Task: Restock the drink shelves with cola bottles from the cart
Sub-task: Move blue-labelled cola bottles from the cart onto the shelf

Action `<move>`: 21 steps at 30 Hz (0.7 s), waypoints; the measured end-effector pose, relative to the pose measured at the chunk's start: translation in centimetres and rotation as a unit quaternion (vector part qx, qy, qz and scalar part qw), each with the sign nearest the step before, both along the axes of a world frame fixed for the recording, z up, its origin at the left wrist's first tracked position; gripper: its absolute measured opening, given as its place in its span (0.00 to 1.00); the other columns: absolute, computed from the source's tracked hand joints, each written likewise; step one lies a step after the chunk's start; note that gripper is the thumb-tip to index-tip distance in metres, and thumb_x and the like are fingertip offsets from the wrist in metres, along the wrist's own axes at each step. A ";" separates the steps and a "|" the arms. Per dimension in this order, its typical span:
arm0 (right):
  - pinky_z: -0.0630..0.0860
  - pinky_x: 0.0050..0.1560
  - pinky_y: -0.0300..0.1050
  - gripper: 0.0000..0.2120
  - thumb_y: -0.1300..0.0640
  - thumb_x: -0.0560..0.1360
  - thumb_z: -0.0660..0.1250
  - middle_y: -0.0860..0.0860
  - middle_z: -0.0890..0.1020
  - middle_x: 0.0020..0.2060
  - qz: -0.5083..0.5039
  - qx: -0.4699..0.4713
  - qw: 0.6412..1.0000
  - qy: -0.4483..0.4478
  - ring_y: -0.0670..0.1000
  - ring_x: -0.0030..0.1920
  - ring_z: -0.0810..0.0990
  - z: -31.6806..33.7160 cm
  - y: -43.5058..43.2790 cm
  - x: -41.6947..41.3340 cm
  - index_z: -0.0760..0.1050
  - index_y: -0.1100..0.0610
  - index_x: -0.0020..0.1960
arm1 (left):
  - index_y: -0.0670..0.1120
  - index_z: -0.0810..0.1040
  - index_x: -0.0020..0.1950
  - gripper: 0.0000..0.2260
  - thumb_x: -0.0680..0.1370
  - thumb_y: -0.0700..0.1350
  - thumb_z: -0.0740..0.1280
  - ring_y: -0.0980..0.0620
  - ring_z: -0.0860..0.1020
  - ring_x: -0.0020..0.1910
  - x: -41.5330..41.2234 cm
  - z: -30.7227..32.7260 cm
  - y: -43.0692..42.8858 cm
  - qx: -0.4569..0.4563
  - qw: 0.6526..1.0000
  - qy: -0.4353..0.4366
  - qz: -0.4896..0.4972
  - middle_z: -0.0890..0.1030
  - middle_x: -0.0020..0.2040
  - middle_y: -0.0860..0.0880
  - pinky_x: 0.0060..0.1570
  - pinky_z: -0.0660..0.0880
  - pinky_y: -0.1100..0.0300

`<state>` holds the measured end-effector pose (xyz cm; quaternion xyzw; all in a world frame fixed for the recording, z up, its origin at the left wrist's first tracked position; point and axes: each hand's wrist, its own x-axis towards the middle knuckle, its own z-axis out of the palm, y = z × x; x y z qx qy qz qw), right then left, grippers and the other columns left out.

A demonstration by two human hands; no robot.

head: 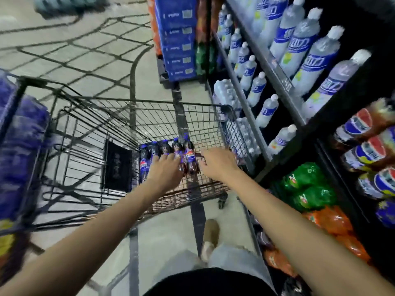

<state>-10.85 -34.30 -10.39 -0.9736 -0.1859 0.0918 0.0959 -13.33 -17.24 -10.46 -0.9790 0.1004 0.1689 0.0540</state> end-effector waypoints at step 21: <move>0.70 0.48 0.47 0.06 0.54 0.77 0.60 0.52 0.76 0.47 0.033 -0.024 0.980 0.193 0.55 0.53 0.75 -10.9 3.6 11.3 0.73 0.54 0.51 | 0.46 0.58 0.76 0.27 0.80 0.55 0.59 0.42 0.61 0.74 11.3 -11.6 2.8 -0.034 0.987 0.144 0.068 0.61 0.76 0.43 0.73 0.56 0.41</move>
